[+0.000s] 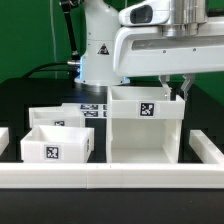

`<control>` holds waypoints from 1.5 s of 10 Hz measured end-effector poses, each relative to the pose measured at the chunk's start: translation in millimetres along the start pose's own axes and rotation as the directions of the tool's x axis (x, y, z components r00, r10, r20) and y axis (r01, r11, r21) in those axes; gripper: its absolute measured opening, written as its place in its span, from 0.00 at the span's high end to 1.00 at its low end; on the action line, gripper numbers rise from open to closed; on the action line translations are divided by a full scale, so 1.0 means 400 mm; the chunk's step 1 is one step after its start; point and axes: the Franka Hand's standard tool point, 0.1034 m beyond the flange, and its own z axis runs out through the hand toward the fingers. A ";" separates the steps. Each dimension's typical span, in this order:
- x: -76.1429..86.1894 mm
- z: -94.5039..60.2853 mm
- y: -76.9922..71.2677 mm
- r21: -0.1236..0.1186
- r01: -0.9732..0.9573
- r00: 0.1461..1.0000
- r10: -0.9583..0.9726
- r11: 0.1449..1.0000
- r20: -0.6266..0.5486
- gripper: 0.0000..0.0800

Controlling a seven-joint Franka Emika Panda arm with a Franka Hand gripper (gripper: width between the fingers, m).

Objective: Assemble drawer

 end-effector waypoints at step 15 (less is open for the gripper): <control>0.023 0.000 0.002 0.039 -0.908 0.419 0.907 0.417 0.054 0.95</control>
Offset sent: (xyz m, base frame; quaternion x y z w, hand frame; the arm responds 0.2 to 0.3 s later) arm 0.0000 0.0000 0.0000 0.0000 0.0000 0.1938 0.9810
